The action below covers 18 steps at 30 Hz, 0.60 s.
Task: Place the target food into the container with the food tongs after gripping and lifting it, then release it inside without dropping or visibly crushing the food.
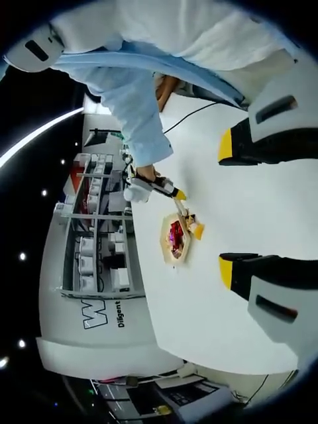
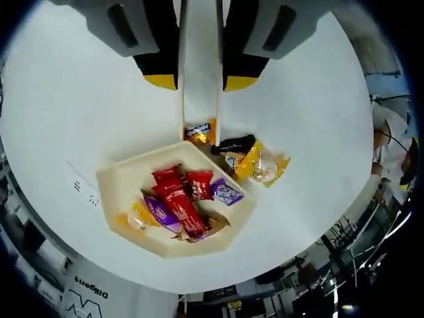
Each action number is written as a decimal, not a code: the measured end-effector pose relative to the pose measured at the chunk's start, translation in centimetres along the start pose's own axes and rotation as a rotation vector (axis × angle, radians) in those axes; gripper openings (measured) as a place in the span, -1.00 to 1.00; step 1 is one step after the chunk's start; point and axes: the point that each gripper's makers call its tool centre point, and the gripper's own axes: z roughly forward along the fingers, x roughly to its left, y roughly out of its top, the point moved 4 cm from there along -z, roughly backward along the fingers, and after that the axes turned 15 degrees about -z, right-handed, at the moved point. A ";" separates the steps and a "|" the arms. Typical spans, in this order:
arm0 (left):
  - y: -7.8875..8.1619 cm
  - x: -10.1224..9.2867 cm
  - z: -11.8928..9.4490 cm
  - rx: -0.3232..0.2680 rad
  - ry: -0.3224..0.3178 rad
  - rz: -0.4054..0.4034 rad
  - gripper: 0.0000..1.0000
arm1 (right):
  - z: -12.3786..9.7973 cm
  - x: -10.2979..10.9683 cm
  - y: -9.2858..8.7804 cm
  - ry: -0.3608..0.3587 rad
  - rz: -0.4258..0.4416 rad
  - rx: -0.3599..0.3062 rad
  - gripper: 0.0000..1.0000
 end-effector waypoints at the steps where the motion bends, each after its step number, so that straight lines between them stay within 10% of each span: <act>1: 0.0 0.0 0.0 0.000 0.000 0.001 0.02 | 0.0 0.0 0.0 -0.002 0.000 0.000 -0.70; 18: 0.2 -0.2 0.6 -0.009 -0.008 0.002 0.02 | -2.3 0.9 -0.7 0.005 -0.049 -0.018 -0.76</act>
